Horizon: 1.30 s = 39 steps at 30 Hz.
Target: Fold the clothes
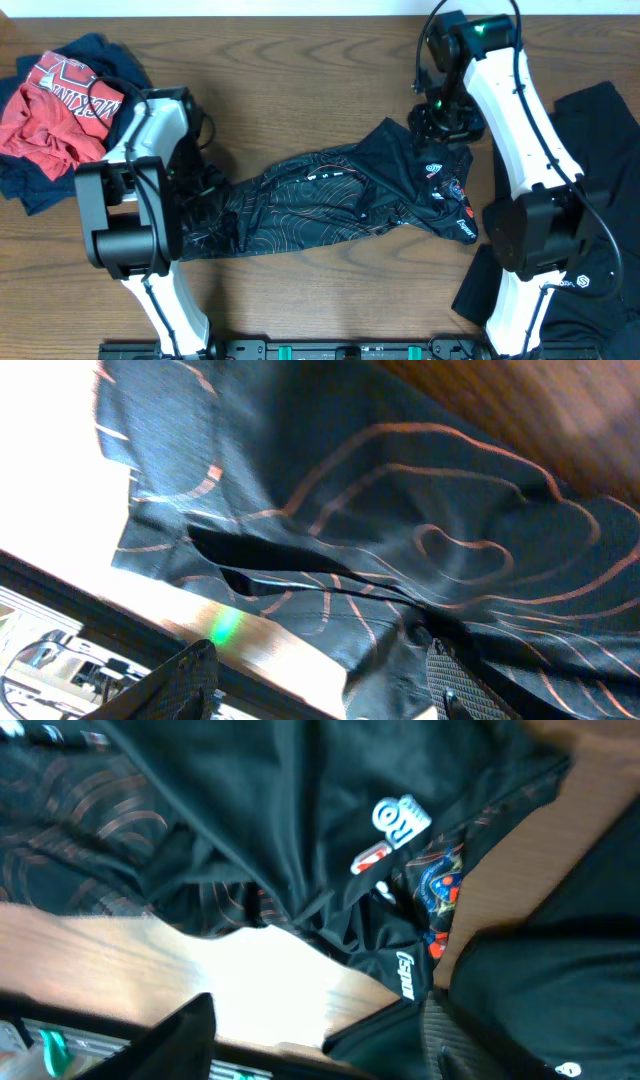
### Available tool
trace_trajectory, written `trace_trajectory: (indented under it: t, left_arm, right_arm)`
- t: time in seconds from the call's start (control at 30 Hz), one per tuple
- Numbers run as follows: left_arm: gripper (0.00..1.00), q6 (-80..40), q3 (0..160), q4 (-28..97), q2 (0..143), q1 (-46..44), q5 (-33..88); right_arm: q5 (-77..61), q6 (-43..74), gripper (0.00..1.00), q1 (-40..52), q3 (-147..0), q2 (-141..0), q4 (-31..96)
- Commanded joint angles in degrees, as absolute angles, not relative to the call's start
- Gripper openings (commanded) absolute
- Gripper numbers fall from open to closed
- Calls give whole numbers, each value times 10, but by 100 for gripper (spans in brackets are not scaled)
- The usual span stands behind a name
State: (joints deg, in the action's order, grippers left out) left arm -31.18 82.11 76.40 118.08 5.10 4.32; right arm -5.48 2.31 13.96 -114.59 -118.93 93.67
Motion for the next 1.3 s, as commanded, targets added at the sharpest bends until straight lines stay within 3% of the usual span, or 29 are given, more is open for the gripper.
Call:
trace_trajectory:
  t: [0.0, 0.17, 0.23, 0.4, 0.47, 0.53, 0.6, 0.67, 0.77, 0.87, 0.93, 0.97, 1.27]
  left_arm:
    - [69, -280, 830, 769, 1178, 61, 40]
    - [91, -278, 829, 752, 1178, 74, 37]
    - [93, -269, 827, 742, 1178, 80, 40]
    - [91, -222, 817, 713, 1179, 95, 79]
    - [74, -216, 813, 700, 1179, 98, 86]
    - [67, -216, 809, 690, 1179, 100, 88]
    - [69, -205, 806, 688, 1179, 100, 93]
    - [80, -203, 801, 687, 1179, 100, 101]
    - [81, -204, 785, 671, 1179, 100, 102]
    - [49, -204, 766, 641, 1179, 100, 111]
    - [10, -207, 762, 617, 1180, 100, 114]
    - [6, -212, 762, 605, 1180, 100, 114]
    - [6, -233, 762, 513, 1180, 100, 113]
  right_arm:
    - [-68, 19, 79, 146, -1110, -1214, 930]
    - [-89, 19, 84, 146, -1085, -1216, 914]
    - [-89, 19, 85, 146, -1085, -1216, 912]
    - [-88, 15, 86, 145, -1085, -1216, 912]
    - [-88, 13, 86, 144, -1085, -1216, 913]
    - [-88, 10, 86, 143, -1085, -1216, 912]
    - [-88, 7, 85, 142, -1085, -1216, 912]
    - [-88, 5, 86, 141, -1085, -1216, 913]
    - [-88, 5, 85, 138, -1085, -1216, 913]
    - [-88, 4, 85, 135, -1085, -1216, 913]
    - [-88, 1, 84, 133, -1085, -1216, 914]
    - [-88, 1, 84, 132, -1085, -1216, 916]
    - [-88, 2, 81, 130, -1085, -1216, 927]
